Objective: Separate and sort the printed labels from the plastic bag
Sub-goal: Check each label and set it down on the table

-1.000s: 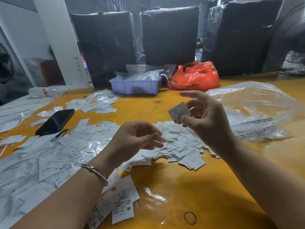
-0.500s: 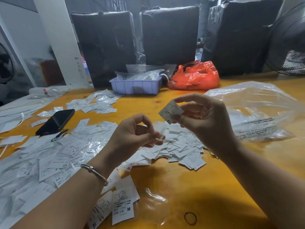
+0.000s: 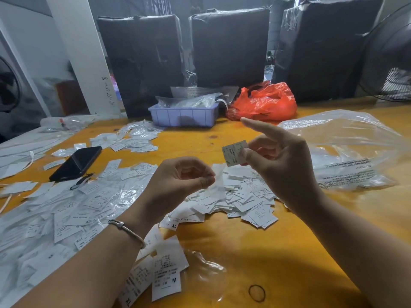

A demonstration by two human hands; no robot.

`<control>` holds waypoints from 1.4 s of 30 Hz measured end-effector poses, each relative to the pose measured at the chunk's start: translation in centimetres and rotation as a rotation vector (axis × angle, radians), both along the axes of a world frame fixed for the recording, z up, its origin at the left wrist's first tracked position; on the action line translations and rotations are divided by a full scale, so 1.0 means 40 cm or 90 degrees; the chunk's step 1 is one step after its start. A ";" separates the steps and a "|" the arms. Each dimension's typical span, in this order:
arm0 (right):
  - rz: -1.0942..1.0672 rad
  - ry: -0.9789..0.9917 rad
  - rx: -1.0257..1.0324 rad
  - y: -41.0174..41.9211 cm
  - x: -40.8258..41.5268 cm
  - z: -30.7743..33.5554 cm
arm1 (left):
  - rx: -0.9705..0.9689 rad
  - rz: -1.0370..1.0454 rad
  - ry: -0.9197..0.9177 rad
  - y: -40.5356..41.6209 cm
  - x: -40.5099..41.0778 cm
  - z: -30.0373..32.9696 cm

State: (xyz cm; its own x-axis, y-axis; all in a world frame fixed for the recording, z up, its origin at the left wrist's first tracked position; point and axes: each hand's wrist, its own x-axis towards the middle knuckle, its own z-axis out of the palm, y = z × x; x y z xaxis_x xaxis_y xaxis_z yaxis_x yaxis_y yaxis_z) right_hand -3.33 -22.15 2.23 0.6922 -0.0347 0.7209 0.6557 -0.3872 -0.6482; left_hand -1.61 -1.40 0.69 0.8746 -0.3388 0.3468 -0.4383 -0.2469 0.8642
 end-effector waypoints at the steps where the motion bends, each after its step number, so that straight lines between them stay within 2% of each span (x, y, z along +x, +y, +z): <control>1: 0.004 -0.003 0.005 0.000 -0.002 0.002 | 0.000 -0.006 -0.002 0.000 -0.001 -0.001; 6: 0.042 -0.018 0.027 0.002 -0.010 0.016 | 0.035 0.001 -0.058 -0.007 -0.004 -0.003; 16: 0.043 -0.049 -0.021 -0.002 -0.020 0.022 | 0.085 0.034 -0.178 -0.008 -0.006 0.000; 27: 0.106 -0.036 -0.059 0.005 -0.029 0.023 | 0.083 0.041 -0.196 -0.009 -0.007 0.004; 42: 0.042 -0.033 -0.197 0.001 -0.016 0.014 | 0.099 0.028 -0.193 -0.006 -0.004 0.000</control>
State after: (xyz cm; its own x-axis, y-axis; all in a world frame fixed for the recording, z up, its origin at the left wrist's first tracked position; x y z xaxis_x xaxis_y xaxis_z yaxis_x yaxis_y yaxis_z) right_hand -3.99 -22.10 2.81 0.6482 0.2358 0.7240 0.7147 -0.5165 -0.4717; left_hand -1.78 -1.66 0.68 0.7547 -0.3727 0.5400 -0.6554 -0.3898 0.6469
